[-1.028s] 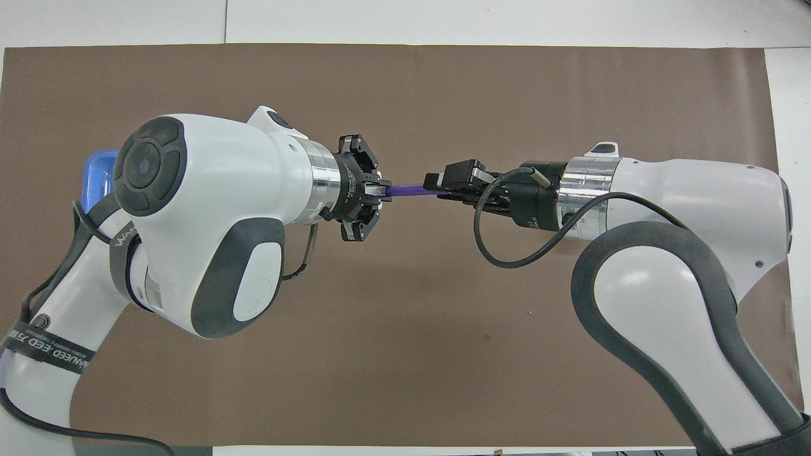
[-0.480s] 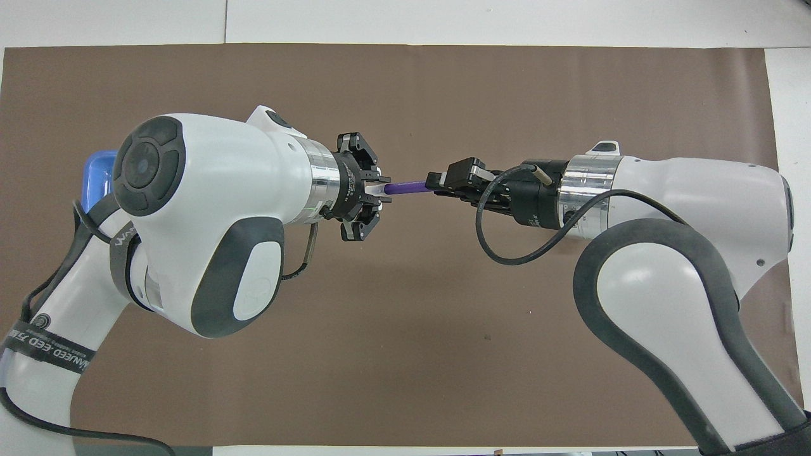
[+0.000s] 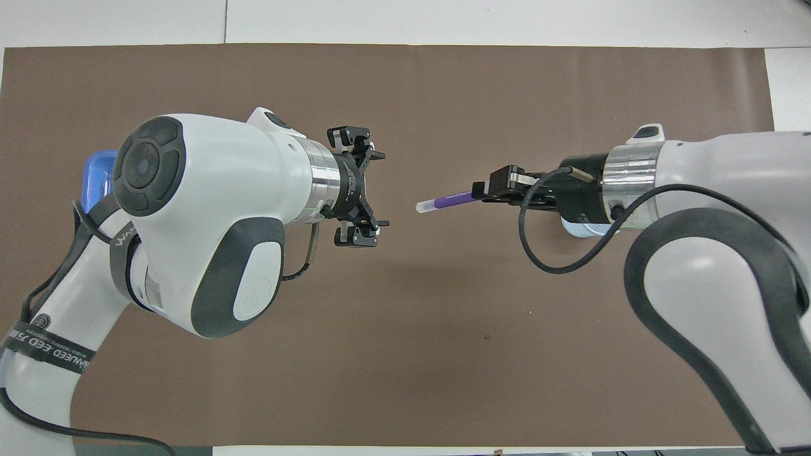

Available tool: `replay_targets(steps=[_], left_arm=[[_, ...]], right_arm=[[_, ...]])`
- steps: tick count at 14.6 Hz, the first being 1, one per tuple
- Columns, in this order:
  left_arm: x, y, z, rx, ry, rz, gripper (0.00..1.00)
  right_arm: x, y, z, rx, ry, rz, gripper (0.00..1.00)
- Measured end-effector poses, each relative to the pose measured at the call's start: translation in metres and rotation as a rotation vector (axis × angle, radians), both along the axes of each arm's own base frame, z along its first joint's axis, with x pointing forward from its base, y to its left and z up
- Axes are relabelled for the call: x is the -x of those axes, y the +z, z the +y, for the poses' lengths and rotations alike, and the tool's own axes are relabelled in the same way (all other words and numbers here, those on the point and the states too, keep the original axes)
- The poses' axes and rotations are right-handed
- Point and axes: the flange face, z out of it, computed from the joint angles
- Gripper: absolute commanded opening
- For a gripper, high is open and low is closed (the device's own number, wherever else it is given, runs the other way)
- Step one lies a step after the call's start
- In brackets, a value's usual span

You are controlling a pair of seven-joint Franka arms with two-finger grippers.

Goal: Transfer and insert pens with both arms
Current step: 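Insert the purple pen into the clear cup with the right gripper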

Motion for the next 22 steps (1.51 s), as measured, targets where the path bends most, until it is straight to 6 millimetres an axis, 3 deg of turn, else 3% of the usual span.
replay_targets(steps=[3,6,13,15,16,17,18,19,20,22], left_arm=[[-0.002,-0.001,0.005,-0.024,-0.132,-0.054,1.00],[-0.017,-0.007,0.038,-0.086,-0.338,-0.125,1.00],[-0.054,-0.031,0.153,-0.290,-1.012,-0.368,1.00],[-0.058,-0.040,0.195,-0.327,-1.217,-0.421,1.00],[-0.061,-0.042,0.220,-0.338,-1.297,-0.437,0.95],[-0.064,-0.042,0.248,-0.356,-1.371,-0.451,0.85],[-0.067,-0.042,0.275,-0.379,-1.444,-0.463,0.82],[-0.069,-0.043,0.297,-0.402,-1.513,-0.472,0.84],[-0.070,-0.046,0.313,-0.423,-1.578,-0.471,0.86],[-0.070,-0.056,0.330,-0.447,-1.674,-0.452,0.86]], right_arm=[[0.006,0.032,-0.077,0.285,0.210,-0.051,0.00],[0.004,0.029,-0.128,0.534,0.385,-0.109,0.00],[-0.015,-0.040,-0.128,0.633,0.426,-0.149,0.00],[-0.017,-0.060,-0.128,0.628,0.434,-0.125,0.20],[-0.016,-0.066,-0.128,0.627,0.435,-0.119,0.42],[-0.015,-0.070,-0.128,0.626,0.437,-0.114,0.50],[-0.014,-0.073,-0.128,0.625,0.438,-0.109,0.61],[-0.013,-0.074,-0.128,0.625,0.439,-0.106,0.95],[-0.013,-0.074,-0.128,0.625,0.439,-0.107,1.00],[-0.013,-0.069,-0.128,0.627,0.436,-0.116,1.00]])
